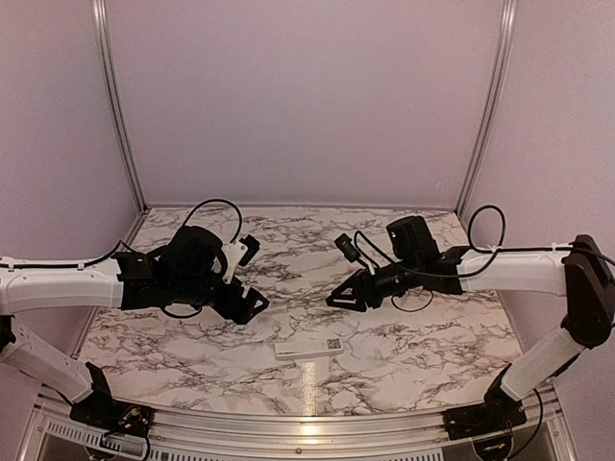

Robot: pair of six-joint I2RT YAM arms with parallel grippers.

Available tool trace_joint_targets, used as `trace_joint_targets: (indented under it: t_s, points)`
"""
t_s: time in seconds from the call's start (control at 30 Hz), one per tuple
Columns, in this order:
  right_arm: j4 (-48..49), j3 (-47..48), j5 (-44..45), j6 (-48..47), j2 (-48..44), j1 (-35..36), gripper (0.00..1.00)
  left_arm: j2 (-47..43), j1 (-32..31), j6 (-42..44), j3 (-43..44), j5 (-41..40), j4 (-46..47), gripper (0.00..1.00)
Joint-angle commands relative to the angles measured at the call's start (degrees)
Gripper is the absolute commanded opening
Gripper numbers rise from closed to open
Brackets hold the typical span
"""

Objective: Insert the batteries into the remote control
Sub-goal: Load the battery cover onto the remote control without the battery cover, then hold the remote control at the center of the board.

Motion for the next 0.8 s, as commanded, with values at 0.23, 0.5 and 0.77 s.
trace_joint_targets:
  t_s: [0.23,0.5,0.77]
  points:
    - [-8.0,7.3,15.2,-20.7,5.3,7.2,0.55,-7.4,5.9,-23.8,-15.3,11.0,19.1,0.91]
    - [-13.3,9.6,15.2,-27.0,12.3,10.1,0.65,-9.1,9.2,-23.7,-18.4,15.0,21.6,0.92]
    - [-16.2,11.6,18.5,-29.5,17.9,14.0,0.71,-10.0,11.8,-23.8,-20.9,18.5,25.5,0.93]
